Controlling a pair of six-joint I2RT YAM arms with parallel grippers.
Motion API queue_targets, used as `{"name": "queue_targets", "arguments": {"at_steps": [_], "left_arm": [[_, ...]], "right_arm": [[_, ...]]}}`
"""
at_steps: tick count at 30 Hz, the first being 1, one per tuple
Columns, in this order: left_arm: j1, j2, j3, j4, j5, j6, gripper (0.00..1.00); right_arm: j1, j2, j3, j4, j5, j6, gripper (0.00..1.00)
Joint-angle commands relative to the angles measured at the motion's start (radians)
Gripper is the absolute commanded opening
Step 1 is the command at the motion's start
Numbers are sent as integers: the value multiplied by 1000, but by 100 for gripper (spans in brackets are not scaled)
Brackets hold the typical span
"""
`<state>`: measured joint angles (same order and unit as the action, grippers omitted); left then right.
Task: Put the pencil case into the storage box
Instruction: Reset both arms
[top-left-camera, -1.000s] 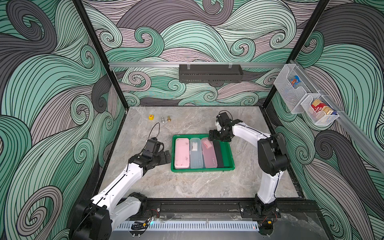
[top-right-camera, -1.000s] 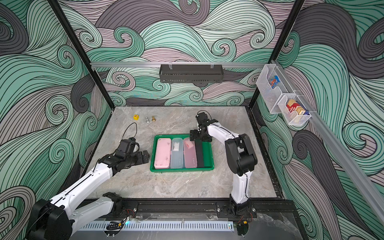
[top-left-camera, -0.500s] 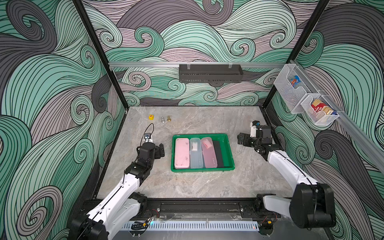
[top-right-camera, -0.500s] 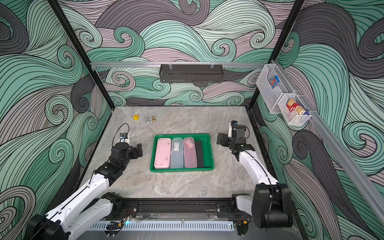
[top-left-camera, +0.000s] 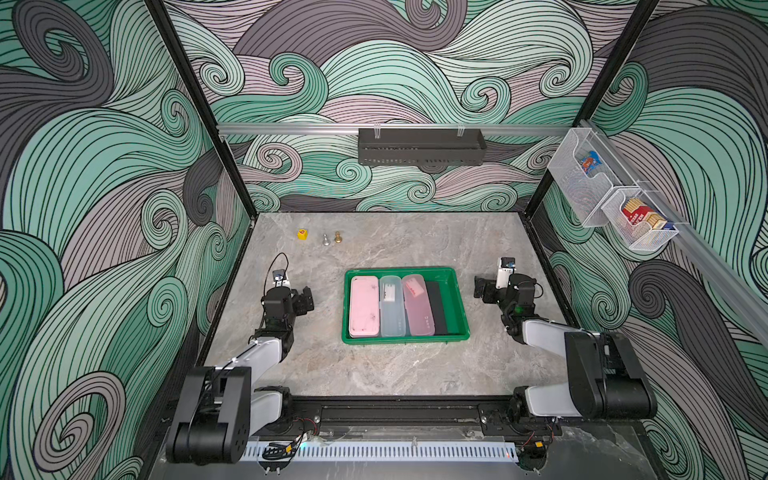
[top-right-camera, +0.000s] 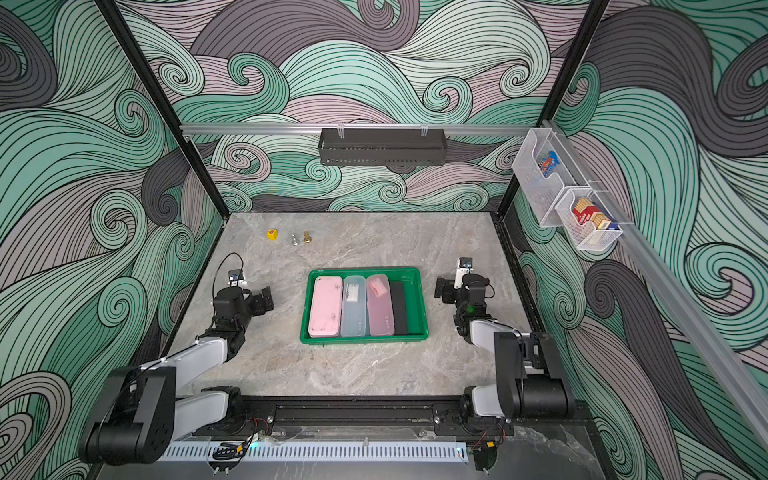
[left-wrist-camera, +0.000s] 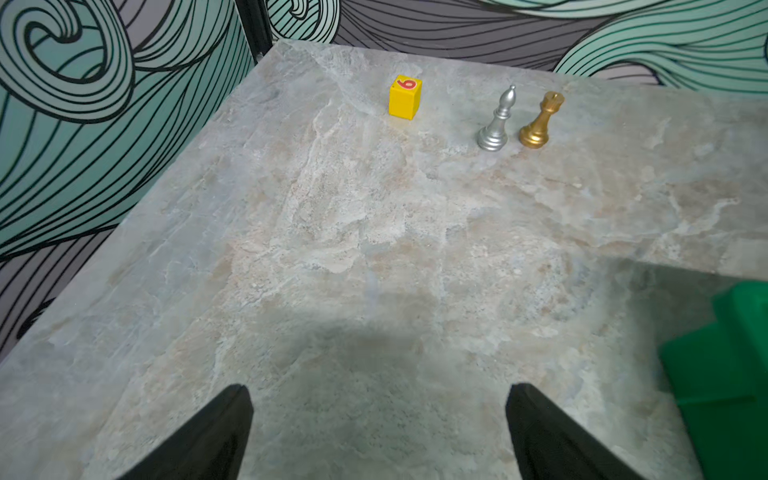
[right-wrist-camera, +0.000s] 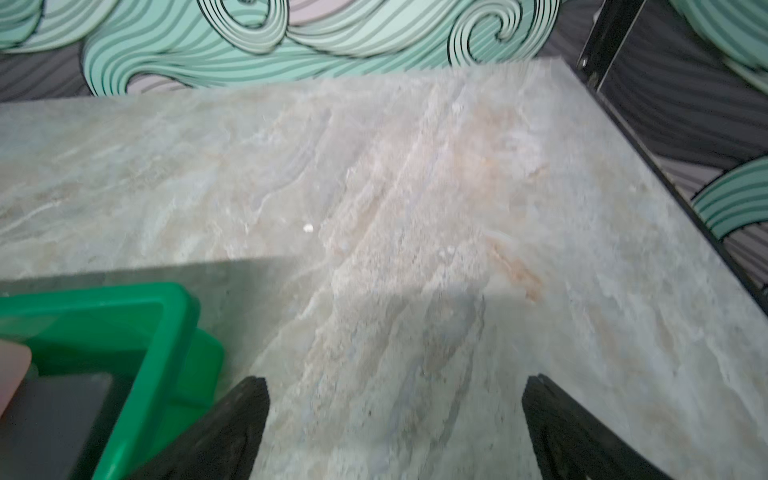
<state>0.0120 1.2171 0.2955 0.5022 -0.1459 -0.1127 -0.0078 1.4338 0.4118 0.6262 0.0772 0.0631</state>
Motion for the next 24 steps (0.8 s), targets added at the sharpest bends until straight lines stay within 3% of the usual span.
{"name": "queue_targets", "arguments": {"at_steps": [1, 2, 4, 6, 8, 11, 14, 17, 21, 24], "left_arm": [[27, 66, 47, 189, 129, -16, 99], [35, 96, 49, 232, 137, -10, 99], [50, 158, 59, 275, 156, 4, 99], [60, 277, 60, 373, 194, 1, 99], [62, 394, 54, 564, 258, 32, 99], [56, 299, 148, 215, 265, 34, 99], [44, 378, 113, 427, 305, 87, 99], [45, 339, 145, 293, 295, 84, 99], [46, 371, 116, 404, 293, 81, 99], [46, 358, 129, 354, 296, 82, 99]], "right_arm": [[27, 105, -30, 278, -2, -76, 99], [53, 148, -40, 362, 1, -115, 99], [66, 106, -38, 283, 22, -119, 99], [68, 138, -48, 363, 24, -124, 99], [69, 117, -40, 311, 26, -121, 99], [74, 125, -49, 347, 30, -129, 99], [74, 131, -51, 354, 29, -129, 99], [74, 130, -49, 351, 28, -129, 99], [74, 128, -49, 346, 29, -129, 99], [74, 130, -45, 342, 27, -129, 99]]}}
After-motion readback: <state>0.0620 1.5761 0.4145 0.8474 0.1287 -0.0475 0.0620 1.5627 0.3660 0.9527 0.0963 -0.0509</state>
